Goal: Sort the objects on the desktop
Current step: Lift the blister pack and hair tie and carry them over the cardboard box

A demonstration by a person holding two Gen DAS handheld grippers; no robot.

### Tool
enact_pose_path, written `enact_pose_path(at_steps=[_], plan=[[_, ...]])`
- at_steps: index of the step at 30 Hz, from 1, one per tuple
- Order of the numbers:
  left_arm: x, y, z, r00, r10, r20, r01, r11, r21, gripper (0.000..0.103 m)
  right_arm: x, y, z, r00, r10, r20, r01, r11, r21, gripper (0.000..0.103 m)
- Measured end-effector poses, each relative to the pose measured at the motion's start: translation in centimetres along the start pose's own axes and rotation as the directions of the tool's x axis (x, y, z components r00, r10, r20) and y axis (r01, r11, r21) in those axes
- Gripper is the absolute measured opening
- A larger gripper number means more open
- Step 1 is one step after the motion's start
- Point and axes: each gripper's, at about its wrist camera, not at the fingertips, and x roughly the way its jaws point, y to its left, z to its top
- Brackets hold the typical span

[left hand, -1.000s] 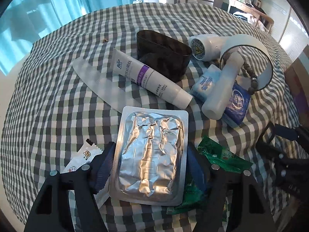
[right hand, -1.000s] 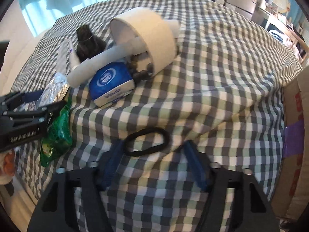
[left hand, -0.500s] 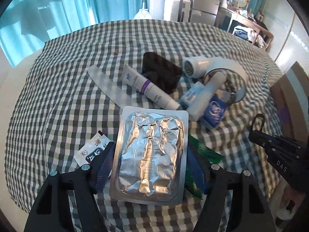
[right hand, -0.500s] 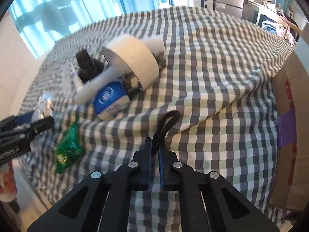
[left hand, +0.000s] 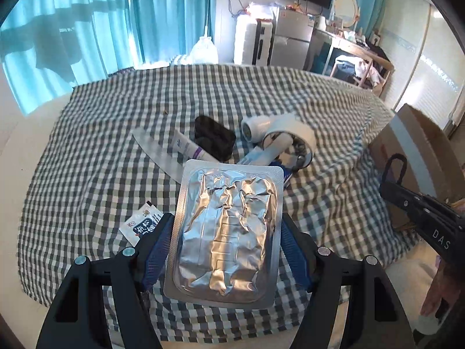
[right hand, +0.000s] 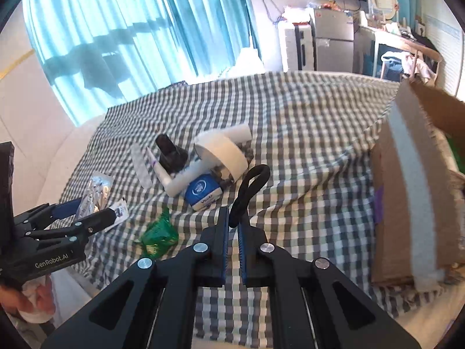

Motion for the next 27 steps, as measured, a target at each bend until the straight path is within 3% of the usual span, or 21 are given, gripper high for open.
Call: enact_pose_path(at_steps=[9, 15, 20, 27], plan=[[-3.9, -1.3, 0.6, 1.000, -0.026, 0.010, 0.026, 1.000, -0.018, 0.073, -4.5, 2.7, 0.1, 0.998, 0.025, 0.053, -0.023, 0.999, -0.044, 0.006], [-6.2, -4.3, 2.1, 0.996, -0.074, 0.041, 0.073, 0.997, 0.020, 0.073, -7.7, 2.9, 0.7, 0.994, 0.032, 0.107, -0.024, 0.997, -0.075, 0.006], [-7.4, -7.8, 4.2, 0.989, -0.130, 0.065, 0.124, 0.989, 0.079, 0.073, -10.2, 1.1, 2.3, 0.988, 0.005, 0.152, 0.009, 0.996, -0.089, 0.006], [-7.5, -15.0, 7.1, 0.972, -0.223, 0.071, 0.210, 0.965, 0.155, 0.073, -13.4, -4.6, 4.8, 0.970, -0.093, 0.224, 0.102, 0.994, -0.032, 0.006]])
